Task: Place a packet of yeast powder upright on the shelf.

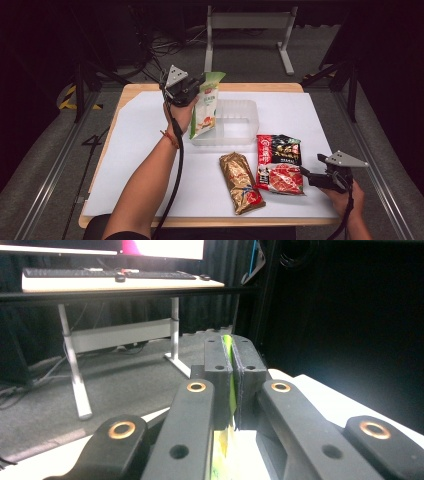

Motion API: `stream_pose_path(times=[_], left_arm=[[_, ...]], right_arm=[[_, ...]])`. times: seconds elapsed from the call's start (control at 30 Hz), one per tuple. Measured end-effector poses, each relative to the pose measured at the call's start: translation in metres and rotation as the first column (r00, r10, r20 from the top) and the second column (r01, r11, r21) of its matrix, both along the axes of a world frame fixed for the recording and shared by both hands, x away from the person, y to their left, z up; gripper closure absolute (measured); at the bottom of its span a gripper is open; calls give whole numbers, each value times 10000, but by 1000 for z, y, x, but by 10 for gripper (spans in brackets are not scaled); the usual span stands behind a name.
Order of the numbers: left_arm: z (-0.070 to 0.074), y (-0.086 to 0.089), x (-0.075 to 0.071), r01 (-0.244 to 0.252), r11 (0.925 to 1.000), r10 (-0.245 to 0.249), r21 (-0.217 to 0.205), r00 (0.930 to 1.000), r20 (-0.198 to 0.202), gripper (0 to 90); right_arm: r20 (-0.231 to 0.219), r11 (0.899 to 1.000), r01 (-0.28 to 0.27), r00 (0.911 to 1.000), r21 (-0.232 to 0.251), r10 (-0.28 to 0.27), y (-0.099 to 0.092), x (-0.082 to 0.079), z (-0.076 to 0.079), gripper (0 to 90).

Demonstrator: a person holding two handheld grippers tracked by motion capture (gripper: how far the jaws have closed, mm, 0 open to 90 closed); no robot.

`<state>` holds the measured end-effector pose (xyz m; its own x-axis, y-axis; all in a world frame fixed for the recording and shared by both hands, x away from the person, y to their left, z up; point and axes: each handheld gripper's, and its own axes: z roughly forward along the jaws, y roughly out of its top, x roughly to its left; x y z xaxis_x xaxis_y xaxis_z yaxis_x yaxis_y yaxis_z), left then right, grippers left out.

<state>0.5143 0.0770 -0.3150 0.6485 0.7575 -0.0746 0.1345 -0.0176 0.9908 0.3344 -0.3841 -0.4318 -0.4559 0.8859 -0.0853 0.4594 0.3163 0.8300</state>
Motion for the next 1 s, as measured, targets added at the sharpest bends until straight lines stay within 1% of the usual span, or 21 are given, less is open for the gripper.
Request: stream_pose_path(times=[0.07, 0.13, 0.2, 0.23, 0.27, 0.33, 0.47, 0.5, 0.53, 0.57, 0.6, 0.63, 0.67, 0.7, 0.77, 0.8, 0.83, 0.87, 0.93, 0.97, 1.0], left_arm=[[-1, 3, -4, 224, 9995, -227, 227, 9997, 123, 874], [-3, 4, -7, 531, 9979, -537, 377, 9984, 159, 874], [-6, 6, -11, 824, 9949, -832, 579, 9965, 113, 875], [-8, 6, -13, 854, 9933, -867, 775, 9961, 132, 875], [-10, 7, -15, 898, 9928, -911, 793, 9957, 134, 873], [-13, 10, -17, 1087, 9925, -1091, 564, 9940, 38, 873], [-15, 15, -18, 1095, 9929, -1099, 456, 9939, 55, 836], [-15, 18, -20, 1192, 9926, -1196, 242, 9927, 162, 836], [-13, 21, -21, 1275, 9914, -1282, 288, 9914, 268, 803], [-13, 23, -23, 1378, 9896, -1390, 406, 9899, 273, 741], [-13, 25, -27, 1578, 9845, -1614, 764, 9859, 448, 698], [-15, 26, -30, 1640, 9819, -1693, 942, 9843, 505, 698], [-15, 26, -30, 1640, 9819, -1693, 942, 9843, 505, 685], [-16, 28, -34, 1810, 9766, -1883, 1162, 9805, 553, 685], [-19, 31, -39, 2046, 9695, -2138, 1350, 9752, 567, 675], [-20, 33, -43, 2146, 9650, -2252, 1509, 9726, 568, 675], [-21, 35, -45, 2261, 9614, -2371, 1566, 9699, 555, 675], [-23, 37, -49, 2442, 9550, -2558, 1684, 9654, 505, 678], [-26, 39, -53, 2571, 9460, -2696, 1976, 9622, 388, 687], [-28, 40, -54, 2627, 9423, -2755, 2075, 9606, 352, 698], [-29, 41, -56, 2622, 9397, -2757, 2195, 9607, 323, 704]], right_arm=[[-1, 10000, -1, 10000, -1, 1, 0, 0, 0, 178], [9, 10000, -23, 10000, -11, 23, 0, 0, 0, 178], [-1, 10000, -22, 10000, -10, 22, 0, 0, 0, 177], [-20, 10000, -3, 10000, -1, 3, 0, 0, 0, 177], [-18, 10000, 11, 10000, 6, -11, 0, 0, 0, 177], [-21, 10000, -12, 10000, -12, 12, 0, 0, 0, 176], [-38, 10000, -15, 10000, -9, 15, 1, 0, 0, 175], [-47, 10000, -13, 10000, -6, 13, 1, 0, 0, 175], [-60, 10000, -16, 10000, -3, 16, 0, 0, 0, 175], [-62, 10000, -24, 10000, -5, 24, 1, 0, 0, 174], [-69, 10000, -41, 10000, -3, 40, 1, 0, -1, 173], [-81, 10000, -44, 10000, 4, 44, 1, 0, -1, 173], [-81, 10000, -44, 10000, 4, 44, 1, 0, -1, 173], [-95, 10000, -41, 9999, 11, 41, 1, 0, -1, 171], [-107, 10000, -33, 9999, 0, 33, 1, 1, -1, 171], [-107, 10000, -33, 9999, 0, 33, 1, 1, -1, 171], [-105, 10000, -23, 9999, -13, 23, 1, 1, -1, 171], [-106, 10000, -23, 9999, -15, 23, 1, 1, -1, 171], [-111, 10000, -24, 9999, -30, 24, 1, 1, -1, 171], [-113, 10000, -17, 9999, -29, 17, 1, 1, -1, 171], [-120, 10000, -5, 9999, -30, 5, 1, 1, -1, 171]])
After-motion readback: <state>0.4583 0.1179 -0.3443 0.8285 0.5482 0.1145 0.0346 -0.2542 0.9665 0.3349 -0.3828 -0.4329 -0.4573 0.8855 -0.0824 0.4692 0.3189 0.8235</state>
